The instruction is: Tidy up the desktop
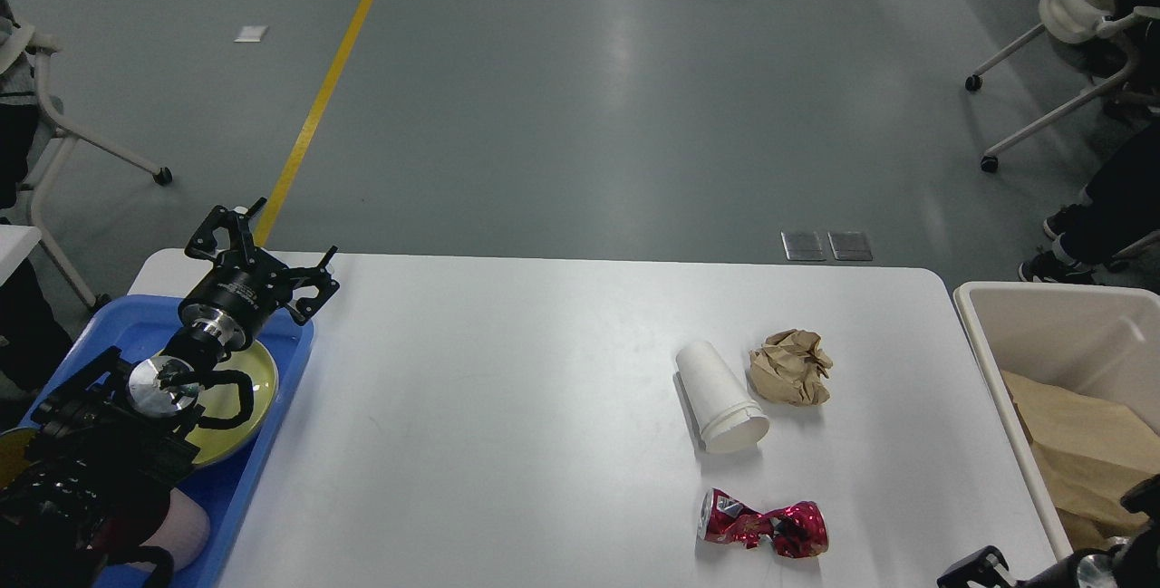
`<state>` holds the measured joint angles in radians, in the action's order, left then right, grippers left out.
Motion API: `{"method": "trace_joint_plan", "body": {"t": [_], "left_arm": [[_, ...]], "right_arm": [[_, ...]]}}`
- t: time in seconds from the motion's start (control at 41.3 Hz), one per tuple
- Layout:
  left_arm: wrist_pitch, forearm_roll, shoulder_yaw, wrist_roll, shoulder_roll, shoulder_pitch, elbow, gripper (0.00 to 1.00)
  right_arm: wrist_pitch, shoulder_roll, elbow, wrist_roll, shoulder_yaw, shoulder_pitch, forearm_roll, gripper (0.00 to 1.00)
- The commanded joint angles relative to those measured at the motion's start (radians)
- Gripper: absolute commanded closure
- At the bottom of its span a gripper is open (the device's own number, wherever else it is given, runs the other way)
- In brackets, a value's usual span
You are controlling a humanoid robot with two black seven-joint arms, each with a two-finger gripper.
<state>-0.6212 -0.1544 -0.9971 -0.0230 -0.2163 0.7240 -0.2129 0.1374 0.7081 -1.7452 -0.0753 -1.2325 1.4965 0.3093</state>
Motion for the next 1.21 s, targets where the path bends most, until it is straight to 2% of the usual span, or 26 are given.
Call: {"method": "trace_joint_plan", "body": {"t": [0.0,0.048,0.121,0.145,0.533,0.679,0.703,0.727,0.751,0.945,1.188], "left_arm": [[0.000,-0.001,0.000,0.000,0.000,0.000,0.001,0.00],[0.000,-0.001,0.000,0.000,0.000,0.000,0.000,0.00],[0.000,-0.001,0.000,0.000,0.000,0.000,0.000,0.00],[0.000,-0.001,0.000,0.000,0.000,0.000,0.001,0.00],[0.000,-0.001,0.000,0.000,0.000,0.000,0.000,0.00],[0.000,-0.001,0.000,0.000,0.000,0.000,0.000,0.00],[0.000,-0.001,0.000,0.000,0.000,0.000,0.000,0.00],[0.000,-0.001,0.000,0.000,0.000,0.000,0.000,0.00],[0.000,-0.001,0.000,0.000,0.000,0.000,0.000,0.00],[0.000,-0.001,0.000,0.000,0.000,0.000,0.000,0.00],[0.000,0.001,0.000,0.000,0.000,0.000,0.000,0.00]], "right_arm": [[-0.077,-0.021,0.000,0.002,0.077,-0.077,0.004,0.12],[-0.105,-0.035,0.000,0.003,0.099,-0.097,0.004,0.22],[-0.139,-0.058,0.000,0.003,0.116,-0.113,0.004,0.46],[-0.140,-0.068,0.000,0.003,0.117,-0.114,0.004,0.50],[-0.153,-0.093,0.000,0.002,0.126,-0.090,0.004,0.51],[-0.151,-0.095,0.000,0.002,0.125,-0.087,0.004,0.60],[-0.151,-0.095,0.000,0.002,0.126,-0.085,0.004,0.66],[-0.153,-0.096,0.000,0.003,0.125,-0.082,0.004,0.78],[-0.156,-0.096,0.000,0.002,0.126,-0.078,0.004,1.00],[-0.217,-0.096,0.000,0.002,0.125,-0.029,-0.002,1.00],[-0.211,-0.101,0.050,-0.003,0.125,0.103,-0.007,1.00]]}}
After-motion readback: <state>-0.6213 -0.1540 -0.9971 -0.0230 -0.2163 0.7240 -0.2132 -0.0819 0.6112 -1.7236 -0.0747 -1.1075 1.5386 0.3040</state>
